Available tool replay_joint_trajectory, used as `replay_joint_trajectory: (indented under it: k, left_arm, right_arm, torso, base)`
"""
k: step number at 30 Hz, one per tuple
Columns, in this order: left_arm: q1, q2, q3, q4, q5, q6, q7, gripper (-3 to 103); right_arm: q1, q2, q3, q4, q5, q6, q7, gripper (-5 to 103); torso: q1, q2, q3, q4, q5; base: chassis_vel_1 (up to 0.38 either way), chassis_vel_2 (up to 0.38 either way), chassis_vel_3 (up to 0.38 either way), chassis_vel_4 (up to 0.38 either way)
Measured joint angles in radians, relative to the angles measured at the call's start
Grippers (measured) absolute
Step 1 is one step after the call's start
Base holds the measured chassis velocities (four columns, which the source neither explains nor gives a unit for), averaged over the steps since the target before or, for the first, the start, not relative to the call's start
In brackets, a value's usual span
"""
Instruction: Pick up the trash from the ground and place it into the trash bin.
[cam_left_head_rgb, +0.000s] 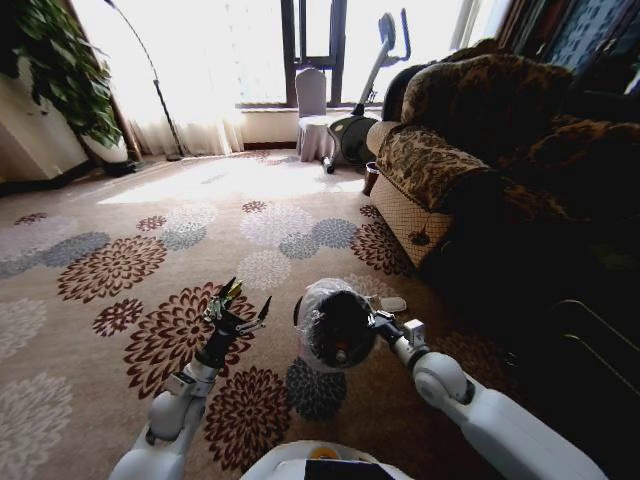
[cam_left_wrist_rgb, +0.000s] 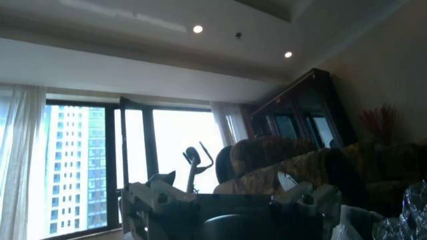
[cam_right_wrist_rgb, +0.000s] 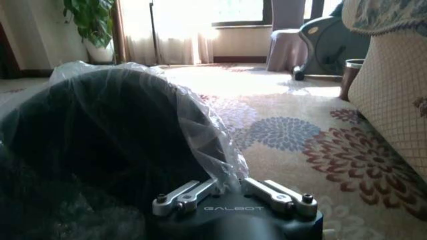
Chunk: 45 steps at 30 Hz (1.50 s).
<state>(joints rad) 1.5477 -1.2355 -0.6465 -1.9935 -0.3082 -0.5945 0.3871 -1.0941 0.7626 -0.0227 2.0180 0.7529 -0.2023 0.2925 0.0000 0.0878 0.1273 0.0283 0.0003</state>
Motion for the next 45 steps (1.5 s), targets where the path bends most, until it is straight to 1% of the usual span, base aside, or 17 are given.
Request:
replay_joint_trajectory:
  k: [7,11,12,14,16,17,18,19,23,24,26,27,32,35,38,42,45]
  left_arm:
    - [0.024,0.001,0.002,-0.021,-0.011,0.008,-0.012,100]
    - [0.026,0.001,0.055,-0.048,0.004,0.056,-0.096,100]
    - [0.008,0.0,0.092,-0.058,0.04,0.1,-0.162,103]
    - [-0.05,-0.004,0.175,-0.062,0.107,0.185,-0.268,98]
    - [-0.072,-0.003,0.202,-0.062,0.117,0.21,-0.292,98]
    - [-0.128,0.001,0.274,-0.055,0.12,0.273,-0.354,97]
    - [-0.153,0.007,0.305,-0.053,0.112,0.302,-0.376,97]
    - [-0.153,0.007,0.305,-0.053,0.112,0.302,-0.376,97]
    - [-0.232,0.041,0.454,-0.023,0.034,0.367,-0.39,101]
    - [-0.254,0.049,0.519,-0.003,0.017,0.375,-0.402,93]
    - [-0.268,0.05,0.562,0.015,0.017,0.378,-0.407,89]
    - [-0.272,0.049,0.568,0.016,0.023,0.378,-0.409,93]
    - [-0.255,0.05,0.522,-0.006,0.028,0.378,-0.407,99]
    - [-0.221,0.086,0.443,-0.039,0.026,0.365,-0.404,100]
    - [-0.185,0.137,0.287,-0.09,-0.001,0.34,-0.378,100]
    - [-0.174,0.167,0.207,-0.133,-0.065,0.348,-0.361,100]
    - [-0.176,0.17,0.203,-0.139,-0.079,0.351,-0.359,100]
  right_arm:
    - [-0.054,0.022,0.068,0.054,0.043,0.004,0.008,0]
    - [-0.114,0.027,0.088,0.099,0.02,0.004,-0.022,0]
    - [-0.14,0.033,0.087,0.124,0.018,0.002,-0.034,0]
    - [-0.171,0.055,0.079,0.16,0.034,-0.009,-0.036,0]
    - [-0.182,0.065,0.076,0.172,0.048,-0.018,-0.033,0]
    - [-0.201,0.086,0.067,0.194,0.079,-0.035,-0.023,0]
    - [-0.21,0.092,0.06,0.2,0.087,-0.043,-0.018,0]
    - [-0.21,0.092,0.06,0.2,0.087,-0.043,-0.018,0]
    - [-0.228,0.107,0.023,0.202,0.043,-0.05,-0.03,0]
    - [-0.226,0.11,0.008,0.197,0.021,-0.05,-0.03,0]
    - [-0.216,0.112,-0.008,0.193,0.008,-0.05,-0.03,0]
    - [-0.209,0.112,-0.013,0.192,0.0,-0.05,-0.03,0]
    - [-0.188,0.092,-0.013,0.192,-0.005,-0.063,-0.053,1]
    - [-0.176,0.054,0.004,0.192,0.005,-0.105,-0.054,1]
    - [-0.143,0.023,0.014,0.144,0.008,-0.144,-0.01,0]
    - [-0.073,0.019,-0.013,0.095,0.006,-0.169,0.035,0]
    - [-0.021,0.027,-0.048,0.072,0.022,-0.174,0.054,0]
  torso:
    - [0.0,0.0,0.0,0.0002,-0.0002]
    - [0.0,0.0,0.0,-0.0001,-0.0003]
    - [0.0,0.0,0.0,0.0001,-0.0001]
    - [0.0,0.0,0.0,0.0,-0.0009]
    - [0.0,0.0,0.0,0.0001,-0.0007]
    - [0.0,0.0,0.0,-0.0005,-0.0001]
    - [0.0,0.0,0.0,-0.0001,0.0]
    - [0.0,0.0,0.0,-0.0001,0.0]
    - [0.0,0.0,0.0,-0.0001,0.0]
    - [0.0,0.0,0.0,-0.0002,-0.0008]
    - [0.0,0.0,0.0,-0.0003,-0.0003]
    - [0.0,0.0,0.0,-0.0002,-0.0007]
    - [0.0,0.0,0.0,-0.0002,-0.0004]
    - [0.0,0.0,0.0,0.0003,-0.0002]
    - [0.0,0.0,0.0,0.0002,0.0]
    - [0.0,0.0,0.0,-0.0003,-0.0011]
    - [0.0,0.0,0.0,0.0,0.0001]
  base:
    - [0.0,0.0,0.0,0.0]
    - [0.0,0.0,0.0,0.0]
    - [0.0,0.0,0.0,0.0]
    - [0.0,0.0,0.0,0.0]
    - [0.0,0.0,0.0,0.0]
    - [0.0,0.0,0.0,0.0]
    - [0.0,0.0,0.0,0.0]
    - [0.0,0.0,0.0,0.0]
    - [0.0,0.0,0.0,0.0]
    - [0.0,0.0,0.0,0.0]
    - [0.0,0.0,0.0,0.0]
    - [0.0,0.0,0.0,0.0]
    - [0.0,0.0,0.0,0.0]
    - [0.0,0.0,0.0,0.0]
    - [0.0,0.0,0.0,0.0]
    - [0.0,0.0,0.0,0.0]
    - [0.0,0.0,0.0,0.0]
